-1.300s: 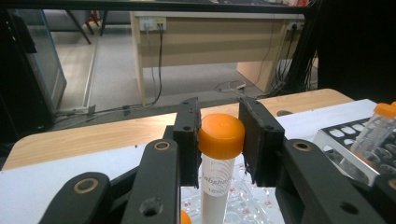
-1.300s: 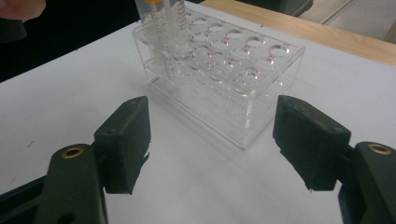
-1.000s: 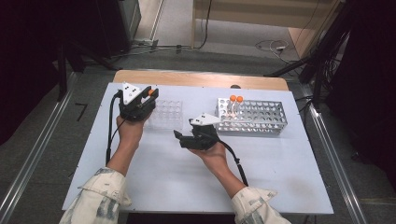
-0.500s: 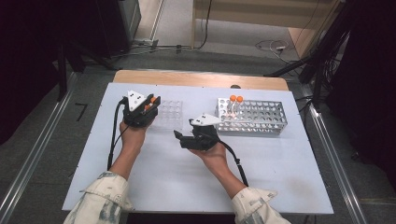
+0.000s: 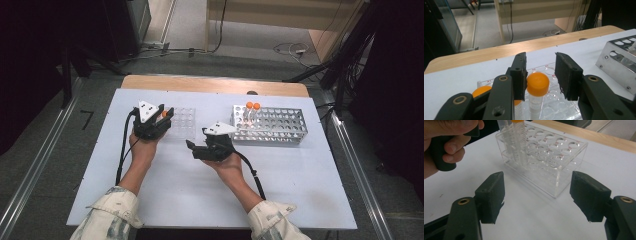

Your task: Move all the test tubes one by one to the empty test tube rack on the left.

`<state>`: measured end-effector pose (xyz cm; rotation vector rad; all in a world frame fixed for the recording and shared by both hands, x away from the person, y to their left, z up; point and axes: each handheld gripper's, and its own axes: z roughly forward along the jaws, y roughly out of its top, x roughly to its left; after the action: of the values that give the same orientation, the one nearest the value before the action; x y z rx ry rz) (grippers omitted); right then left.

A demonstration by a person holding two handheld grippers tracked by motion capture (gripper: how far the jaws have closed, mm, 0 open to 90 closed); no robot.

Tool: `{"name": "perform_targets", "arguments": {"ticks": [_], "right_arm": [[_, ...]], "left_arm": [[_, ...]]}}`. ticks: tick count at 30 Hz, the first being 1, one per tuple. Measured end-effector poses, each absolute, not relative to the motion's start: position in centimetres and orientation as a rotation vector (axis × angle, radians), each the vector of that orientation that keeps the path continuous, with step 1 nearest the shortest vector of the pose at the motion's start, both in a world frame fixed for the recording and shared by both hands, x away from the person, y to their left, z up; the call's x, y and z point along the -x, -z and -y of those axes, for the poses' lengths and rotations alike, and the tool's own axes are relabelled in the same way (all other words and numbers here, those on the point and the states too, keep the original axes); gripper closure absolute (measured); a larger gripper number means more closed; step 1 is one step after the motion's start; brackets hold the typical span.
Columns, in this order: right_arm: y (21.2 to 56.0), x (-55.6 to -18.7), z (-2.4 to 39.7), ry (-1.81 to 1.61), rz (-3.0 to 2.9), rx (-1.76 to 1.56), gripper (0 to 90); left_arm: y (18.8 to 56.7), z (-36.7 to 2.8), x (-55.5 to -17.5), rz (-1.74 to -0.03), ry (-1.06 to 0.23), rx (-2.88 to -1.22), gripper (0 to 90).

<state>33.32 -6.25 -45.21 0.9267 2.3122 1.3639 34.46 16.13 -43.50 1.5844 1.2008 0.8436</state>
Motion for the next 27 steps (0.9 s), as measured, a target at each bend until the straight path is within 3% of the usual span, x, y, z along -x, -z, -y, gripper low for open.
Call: {"name": "perform_targets", "arguments": {"ticks": [9,14,27], "right_arm": [[45.1,-33.6,7.2,-1.350,-2.264,-0.943,28.0],[44.6,-34.0,8.7,-1.320,-2.188,-0.953,28.6],[43.5,-35.8,15.1,-1.282,-1.983,-1.110,34.7]], "left_arm": [[43.1,-16.2,-34.0,-1.209,-0.824,-1.568,36.7],[42.7,-16.3,-33.3,-1.204,-0.808,-1.527,28.1],[42.9,-16.8,-30.4,-1.179,-0.811,-1.486,24.5]]}}
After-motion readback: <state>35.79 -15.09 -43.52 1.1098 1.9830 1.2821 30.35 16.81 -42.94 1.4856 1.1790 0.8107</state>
